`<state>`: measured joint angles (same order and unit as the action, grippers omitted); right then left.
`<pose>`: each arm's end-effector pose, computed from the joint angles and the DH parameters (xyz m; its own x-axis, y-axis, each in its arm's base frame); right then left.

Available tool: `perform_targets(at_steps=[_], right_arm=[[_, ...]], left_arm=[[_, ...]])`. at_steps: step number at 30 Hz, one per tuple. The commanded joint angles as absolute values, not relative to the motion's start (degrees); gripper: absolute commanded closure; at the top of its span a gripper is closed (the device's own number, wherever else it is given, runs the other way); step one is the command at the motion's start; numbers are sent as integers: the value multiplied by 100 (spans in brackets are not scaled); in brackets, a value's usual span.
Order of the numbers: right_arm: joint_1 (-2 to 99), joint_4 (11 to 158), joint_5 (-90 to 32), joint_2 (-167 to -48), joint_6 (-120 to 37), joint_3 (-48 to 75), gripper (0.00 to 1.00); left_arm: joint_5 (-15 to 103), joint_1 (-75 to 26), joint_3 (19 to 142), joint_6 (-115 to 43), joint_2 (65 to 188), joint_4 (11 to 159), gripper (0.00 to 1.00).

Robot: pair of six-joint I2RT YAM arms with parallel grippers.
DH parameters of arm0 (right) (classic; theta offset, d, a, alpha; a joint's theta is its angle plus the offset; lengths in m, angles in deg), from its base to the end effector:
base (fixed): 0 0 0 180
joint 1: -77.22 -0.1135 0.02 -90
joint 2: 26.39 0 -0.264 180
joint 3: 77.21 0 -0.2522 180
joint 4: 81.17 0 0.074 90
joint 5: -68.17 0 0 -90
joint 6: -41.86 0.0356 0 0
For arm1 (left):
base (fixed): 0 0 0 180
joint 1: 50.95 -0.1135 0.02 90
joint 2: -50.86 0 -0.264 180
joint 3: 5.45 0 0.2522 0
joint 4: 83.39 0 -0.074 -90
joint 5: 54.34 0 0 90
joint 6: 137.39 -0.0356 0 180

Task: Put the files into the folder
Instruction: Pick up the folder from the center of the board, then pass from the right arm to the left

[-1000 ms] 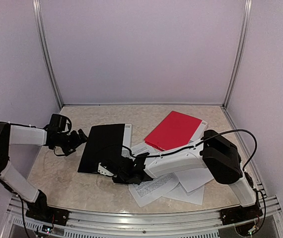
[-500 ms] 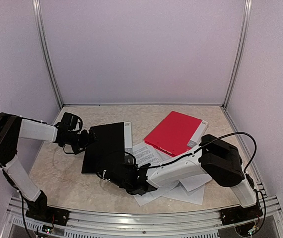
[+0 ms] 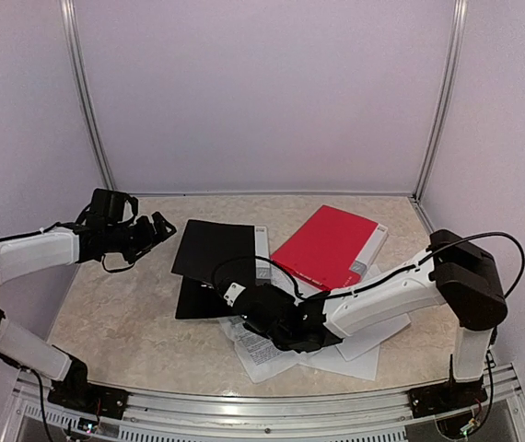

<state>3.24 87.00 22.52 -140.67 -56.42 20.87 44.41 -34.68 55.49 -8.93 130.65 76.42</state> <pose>0.1379 0.3900 0.1498 -0.1113 -0.7608 -0.6394 -0.5710 0.5756 -0.5854 0.2833 -0.0883 0.2231 -0.7162 -0.4313 -0.5486 -0.0704 0.8268 -0.5581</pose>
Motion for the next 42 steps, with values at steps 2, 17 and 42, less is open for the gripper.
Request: perform_targets(at_steps=[2, 17, 42], right_arm=[[535, 9684, 1980, -13250, -4053, 2808, 100], [726, 10925, 2128, -11578, -843, 4631, 100], [847, 11276, 2425, -10919, 9, 5355, 100]], left_arm=[[4423, -3385, 5442, -836, 12648, 7709, 1], [4417, -2898, 5486, -578, 13231, 7970, 1], [6136, -2291, 5493, 1622, 15406, 10007, 29]])
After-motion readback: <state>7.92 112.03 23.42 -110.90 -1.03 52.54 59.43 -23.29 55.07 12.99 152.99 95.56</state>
